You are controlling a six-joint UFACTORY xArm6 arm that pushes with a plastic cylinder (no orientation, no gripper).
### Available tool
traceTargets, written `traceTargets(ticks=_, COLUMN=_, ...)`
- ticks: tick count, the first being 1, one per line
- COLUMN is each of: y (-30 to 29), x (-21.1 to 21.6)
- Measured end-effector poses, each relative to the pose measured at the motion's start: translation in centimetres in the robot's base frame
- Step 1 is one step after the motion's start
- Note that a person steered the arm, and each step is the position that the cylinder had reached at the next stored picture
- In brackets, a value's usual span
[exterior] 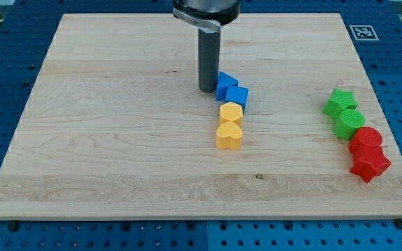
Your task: Push the red circle towards the top left corner of the board
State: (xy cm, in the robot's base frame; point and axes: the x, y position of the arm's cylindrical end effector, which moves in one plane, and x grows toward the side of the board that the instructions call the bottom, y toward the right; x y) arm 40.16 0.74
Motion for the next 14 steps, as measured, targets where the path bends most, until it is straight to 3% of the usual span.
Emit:
traceTargets(ticks=2, y=0.0, x=0.0)
traceTargets(ticks=3, y=-1.2, x=-3.3)
traceTargets(ticks=4, y=2.9, x=-8.9)
traceTargets(ticks=5, y=12.9, x=-9.7)
traceTargets(ticks=6, y=24.2, x=-5.0)
traceTargets(ticks=7, y=32.9, x=3.3)
traceTargets(ticks=10, y=31.5, x=12.4)
traceTargets(ticks=13, y=12.4, x=12.0)
traceTargets(ticks=14, y=11.6, x=11.6)
